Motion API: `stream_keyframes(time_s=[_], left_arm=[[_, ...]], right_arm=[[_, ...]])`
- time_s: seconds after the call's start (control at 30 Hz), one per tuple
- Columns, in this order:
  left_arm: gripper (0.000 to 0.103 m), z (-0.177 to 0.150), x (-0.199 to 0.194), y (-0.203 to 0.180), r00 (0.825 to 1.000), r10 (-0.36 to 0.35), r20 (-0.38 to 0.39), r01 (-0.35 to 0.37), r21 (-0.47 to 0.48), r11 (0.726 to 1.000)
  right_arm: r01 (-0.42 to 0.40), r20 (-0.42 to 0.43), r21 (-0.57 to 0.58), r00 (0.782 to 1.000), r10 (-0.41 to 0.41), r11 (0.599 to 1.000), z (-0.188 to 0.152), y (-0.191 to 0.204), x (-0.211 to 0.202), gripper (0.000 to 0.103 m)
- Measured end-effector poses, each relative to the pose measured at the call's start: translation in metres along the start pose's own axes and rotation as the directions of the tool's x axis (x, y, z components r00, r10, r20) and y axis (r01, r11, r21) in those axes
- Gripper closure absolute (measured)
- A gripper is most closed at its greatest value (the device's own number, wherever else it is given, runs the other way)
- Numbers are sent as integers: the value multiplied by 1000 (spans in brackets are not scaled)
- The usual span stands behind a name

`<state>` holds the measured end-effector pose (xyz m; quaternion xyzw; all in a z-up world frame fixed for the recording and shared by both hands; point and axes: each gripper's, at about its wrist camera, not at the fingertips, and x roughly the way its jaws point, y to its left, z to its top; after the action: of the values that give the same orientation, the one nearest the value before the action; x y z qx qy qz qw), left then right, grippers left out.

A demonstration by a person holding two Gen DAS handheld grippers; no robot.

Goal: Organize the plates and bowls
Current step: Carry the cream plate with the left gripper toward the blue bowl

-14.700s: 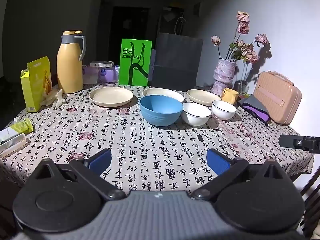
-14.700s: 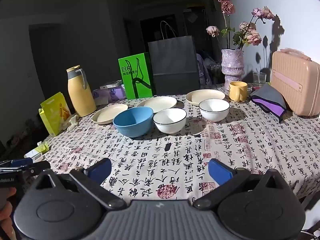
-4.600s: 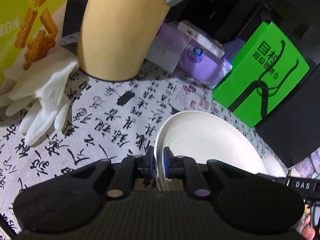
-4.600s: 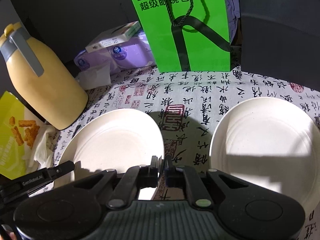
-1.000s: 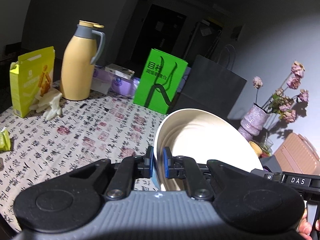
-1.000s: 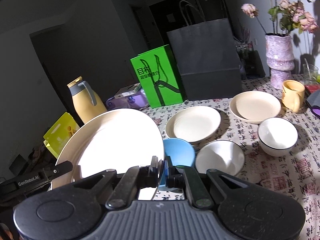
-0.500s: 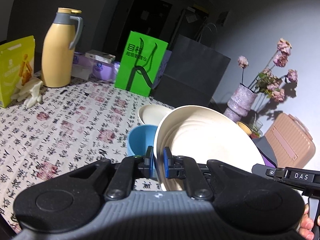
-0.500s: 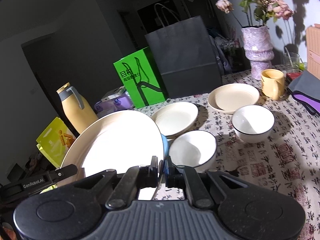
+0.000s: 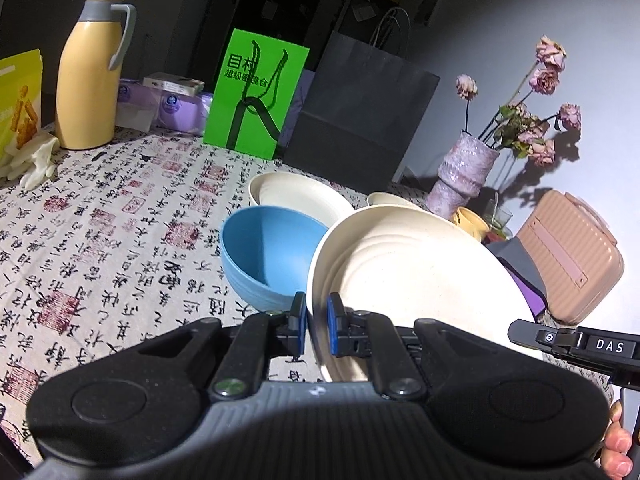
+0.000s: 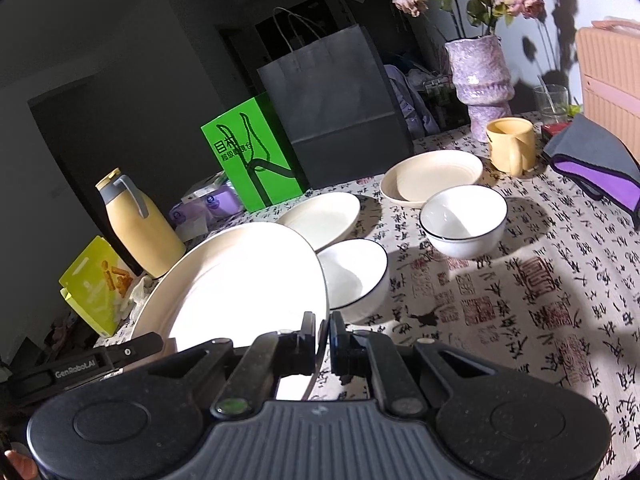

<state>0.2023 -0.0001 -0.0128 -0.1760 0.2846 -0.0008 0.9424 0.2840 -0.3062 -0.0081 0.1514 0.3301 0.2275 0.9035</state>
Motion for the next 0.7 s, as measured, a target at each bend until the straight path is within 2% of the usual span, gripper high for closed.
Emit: stream_keyframes(time_s=[0.7], left_arm=[[92,-42,24,-3,994,-22,-110,25,24,999]], right_arm=[[9,-33,72,999,-7,997,-42,-44,4,96]])
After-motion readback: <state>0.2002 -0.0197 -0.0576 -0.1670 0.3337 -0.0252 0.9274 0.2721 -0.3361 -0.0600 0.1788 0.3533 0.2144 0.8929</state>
